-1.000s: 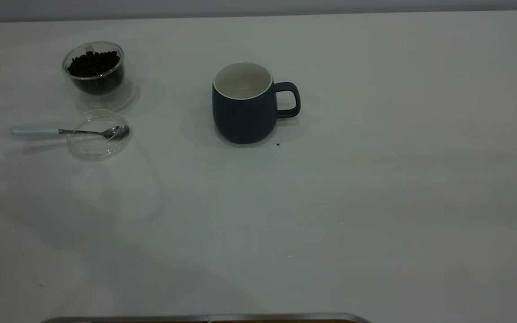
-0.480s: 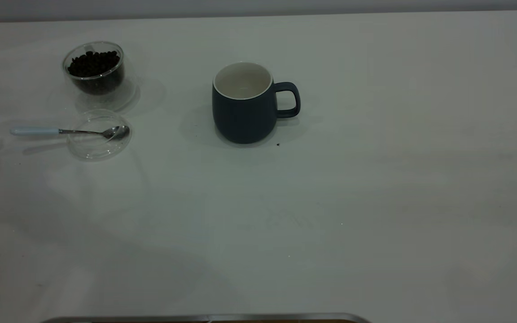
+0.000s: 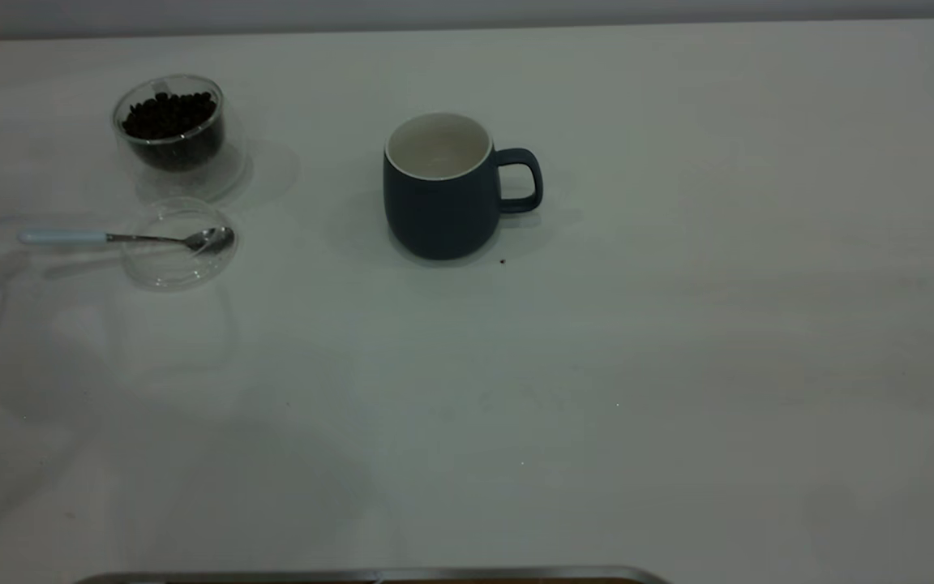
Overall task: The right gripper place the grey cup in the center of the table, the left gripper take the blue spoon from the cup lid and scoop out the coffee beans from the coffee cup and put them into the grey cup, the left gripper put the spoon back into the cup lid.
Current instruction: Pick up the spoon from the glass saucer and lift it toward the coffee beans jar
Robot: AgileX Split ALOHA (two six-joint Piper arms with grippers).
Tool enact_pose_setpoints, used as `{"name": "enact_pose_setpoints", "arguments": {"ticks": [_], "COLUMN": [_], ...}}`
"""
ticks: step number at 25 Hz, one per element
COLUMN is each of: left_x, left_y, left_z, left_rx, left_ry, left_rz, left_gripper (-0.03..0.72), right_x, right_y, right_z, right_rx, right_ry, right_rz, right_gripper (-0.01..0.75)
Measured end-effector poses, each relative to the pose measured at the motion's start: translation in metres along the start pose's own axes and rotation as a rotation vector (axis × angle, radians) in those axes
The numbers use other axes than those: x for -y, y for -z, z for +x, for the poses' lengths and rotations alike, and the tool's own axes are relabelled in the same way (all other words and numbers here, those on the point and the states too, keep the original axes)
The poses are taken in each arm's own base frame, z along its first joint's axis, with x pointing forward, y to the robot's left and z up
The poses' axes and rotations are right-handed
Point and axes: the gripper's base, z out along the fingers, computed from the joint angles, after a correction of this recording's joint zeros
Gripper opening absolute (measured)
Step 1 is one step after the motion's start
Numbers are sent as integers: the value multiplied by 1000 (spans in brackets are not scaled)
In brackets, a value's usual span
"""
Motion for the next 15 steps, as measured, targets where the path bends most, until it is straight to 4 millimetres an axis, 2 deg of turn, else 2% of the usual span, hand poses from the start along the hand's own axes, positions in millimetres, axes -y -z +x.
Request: {"name": "enact_pose_setpoints", "arguments": {"ticks": [9,15], "left_x": [-11,6], "left_y": [-21,-40], "left_z": [8,7], "left_rx": [-28,-36], "left_ry": [-4,-92], "left_rz": [57,105], "left_gripper": [590,590], "right_x": [0,0], "right_y": [0,0], "right_z": [0,0], "right_rx": [0,0], "right_ry": [0,0], "right_rz": [0,0], "right_gripper": [532,532]}}
